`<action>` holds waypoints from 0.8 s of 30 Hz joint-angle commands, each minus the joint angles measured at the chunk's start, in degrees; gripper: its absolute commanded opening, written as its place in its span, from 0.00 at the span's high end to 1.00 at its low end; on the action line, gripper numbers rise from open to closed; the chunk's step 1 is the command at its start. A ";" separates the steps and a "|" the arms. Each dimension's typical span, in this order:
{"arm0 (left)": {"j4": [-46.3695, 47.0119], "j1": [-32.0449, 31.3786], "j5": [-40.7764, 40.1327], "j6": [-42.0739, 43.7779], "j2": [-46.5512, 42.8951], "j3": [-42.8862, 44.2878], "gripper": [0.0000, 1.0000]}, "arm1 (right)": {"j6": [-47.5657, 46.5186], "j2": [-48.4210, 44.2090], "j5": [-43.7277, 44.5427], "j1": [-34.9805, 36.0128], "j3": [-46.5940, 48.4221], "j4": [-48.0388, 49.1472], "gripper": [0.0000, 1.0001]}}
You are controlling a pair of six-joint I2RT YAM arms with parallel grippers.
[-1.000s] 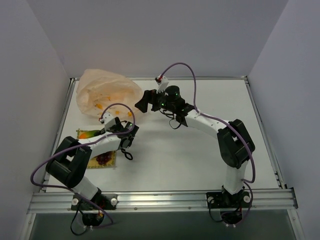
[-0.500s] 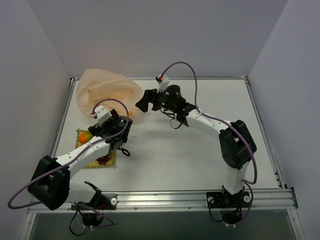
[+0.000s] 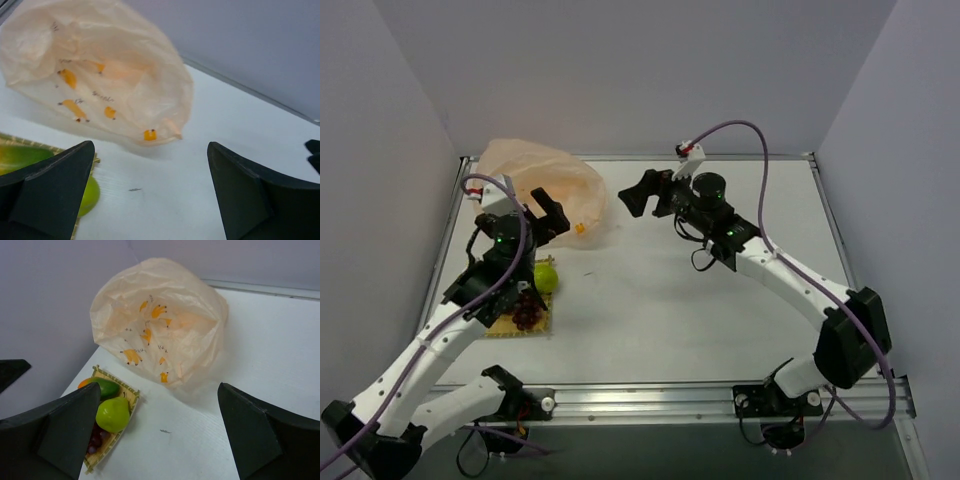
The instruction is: Take the fake fruits out of the plastic bag
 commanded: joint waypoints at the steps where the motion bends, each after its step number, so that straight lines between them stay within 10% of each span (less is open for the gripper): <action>1: -5.03 0.61 13.95 7.17 -4.31 8.18 0.06 | 1.58 -11.53 5.97 -1.73 -4.83 1.40 0.02; 13: -16.39 0.52 22.67 17.36 -16.26 10.66 0.06 | 4.05 -45.38 30.06 -4.28 -28.72 -8.08 0.00; 24: -11.46 0.52 23.46 24.48 -20.14 3.01 0.06 | 0.37 -38.92 34.02 -4.29 -23.93 -11.43 0.00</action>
